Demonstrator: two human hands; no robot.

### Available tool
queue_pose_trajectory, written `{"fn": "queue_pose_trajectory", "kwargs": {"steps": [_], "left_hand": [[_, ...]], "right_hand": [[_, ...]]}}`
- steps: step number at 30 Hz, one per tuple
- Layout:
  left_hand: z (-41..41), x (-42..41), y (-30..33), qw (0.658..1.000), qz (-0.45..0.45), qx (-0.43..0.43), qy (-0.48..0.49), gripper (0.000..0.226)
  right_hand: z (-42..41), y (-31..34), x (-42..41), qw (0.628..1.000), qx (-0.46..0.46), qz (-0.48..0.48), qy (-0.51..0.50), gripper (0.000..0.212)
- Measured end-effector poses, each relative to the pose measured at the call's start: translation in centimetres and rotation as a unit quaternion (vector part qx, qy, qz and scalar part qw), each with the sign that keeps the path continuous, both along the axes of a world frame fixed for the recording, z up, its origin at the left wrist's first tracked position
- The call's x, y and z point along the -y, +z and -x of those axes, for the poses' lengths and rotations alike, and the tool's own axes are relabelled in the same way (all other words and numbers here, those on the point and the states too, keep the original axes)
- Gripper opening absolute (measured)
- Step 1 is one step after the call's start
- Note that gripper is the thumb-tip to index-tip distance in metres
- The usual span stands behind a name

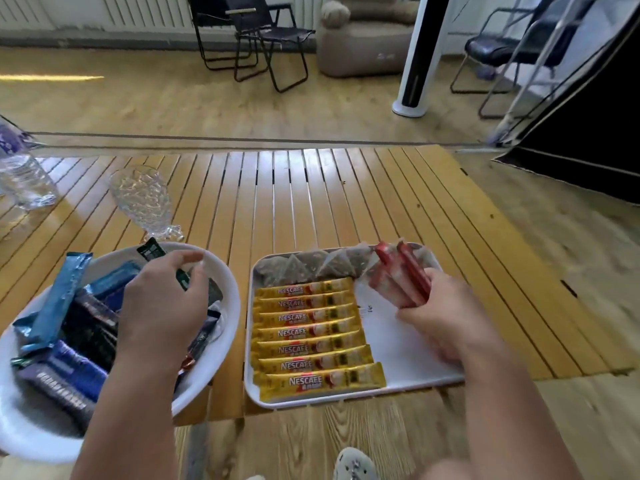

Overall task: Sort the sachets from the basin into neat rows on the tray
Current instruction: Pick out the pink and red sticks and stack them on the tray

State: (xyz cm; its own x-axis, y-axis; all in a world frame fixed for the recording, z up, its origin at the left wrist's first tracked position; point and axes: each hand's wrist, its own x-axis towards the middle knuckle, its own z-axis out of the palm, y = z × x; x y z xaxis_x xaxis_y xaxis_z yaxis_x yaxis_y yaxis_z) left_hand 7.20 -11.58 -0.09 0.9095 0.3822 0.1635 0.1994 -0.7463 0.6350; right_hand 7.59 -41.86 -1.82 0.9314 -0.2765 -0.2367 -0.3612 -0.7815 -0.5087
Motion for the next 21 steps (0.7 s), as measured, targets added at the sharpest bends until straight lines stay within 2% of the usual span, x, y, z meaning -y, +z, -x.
{"fn": "queue_pose_trajectory", "kwargs": {"steps": [3,9,14,17,21], "left_hand": [[0.0,0.6,0.0,1.0,0.001,-0.007,-0.016,0.028],[-0.1,0.5,-0.3,1.0,-0.014,-0.016,-0.023,0.029],[-0.3,0.9,-0.7,0.999,-0.012,-0.003,-0.041,0.028],[-0.3,1.6,-0.7,0.997,-0.019,0.02,-0.066,0.028],[-0.3,2.7,-1.0,0.994,-0.023,0.043,-0.1,0.027]], "right_hand": [[-0.5,0.2,0.8,0.998,-0.034,0.048,0.033,0.071],[-0.6,0.1,1.2,0.999,-0.008,0.001,0.045,0.078],[-0.3,0.5,1.6,0.999,0.019,-0.022,0.043,0.064],[-0.5,0.3,1.7,0.999,0.017,-0.038,0.007,0.052],[-0.7,-0.2,1.8,1.0,0.006,-0.006,-0.027,0.023]]}}
